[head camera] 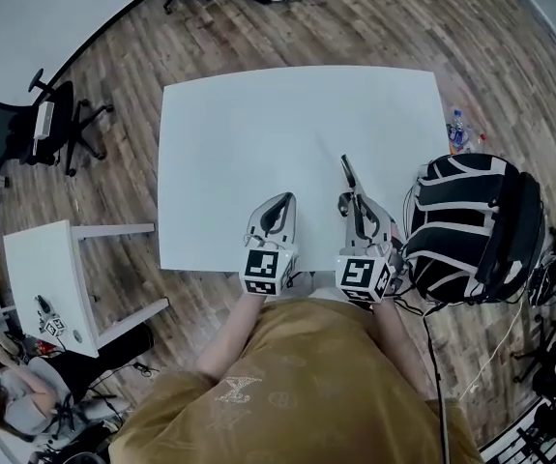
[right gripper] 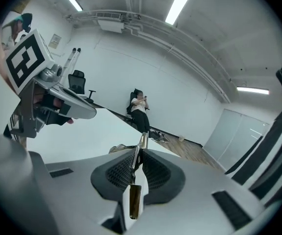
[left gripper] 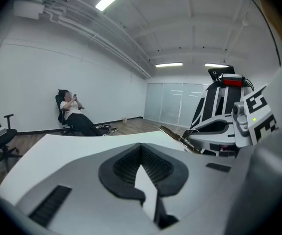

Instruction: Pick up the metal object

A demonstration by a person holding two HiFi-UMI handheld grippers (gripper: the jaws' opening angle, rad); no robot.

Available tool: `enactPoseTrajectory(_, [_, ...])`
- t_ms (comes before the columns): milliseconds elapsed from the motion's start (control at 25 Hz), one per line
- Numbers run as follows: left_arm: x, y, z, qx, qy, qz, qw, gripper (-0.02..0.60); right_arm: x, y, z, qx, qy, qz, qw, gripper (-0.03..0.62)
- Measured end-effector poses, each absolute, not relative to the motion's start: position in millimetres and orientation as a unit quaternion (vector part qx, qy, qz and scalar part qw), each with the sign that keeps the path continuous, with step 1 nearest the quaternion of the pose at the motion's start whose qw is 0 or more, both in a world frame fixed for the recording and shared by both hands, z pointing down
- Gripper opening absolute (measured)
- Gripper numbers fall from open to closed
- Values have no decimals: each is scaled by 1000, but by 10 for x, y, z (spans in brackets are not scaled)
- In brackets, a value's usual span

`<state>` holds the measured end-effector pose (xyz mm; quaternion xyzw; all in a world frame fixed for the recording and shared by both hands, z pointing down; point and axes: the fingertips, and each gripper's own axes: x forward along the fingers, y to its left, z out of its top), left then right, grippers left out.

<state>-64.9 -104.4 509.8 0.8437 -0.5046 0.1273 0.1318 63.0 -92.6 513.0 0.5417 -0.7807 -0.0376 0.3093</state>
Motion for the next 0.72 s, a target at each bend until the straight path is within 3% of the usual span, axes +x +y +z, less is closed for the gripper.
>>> enactPoseTrajectory(720, [-692,-1051,3982,847,-528,34,51,5,681,-874,3942,590,-790,-79,146,40])
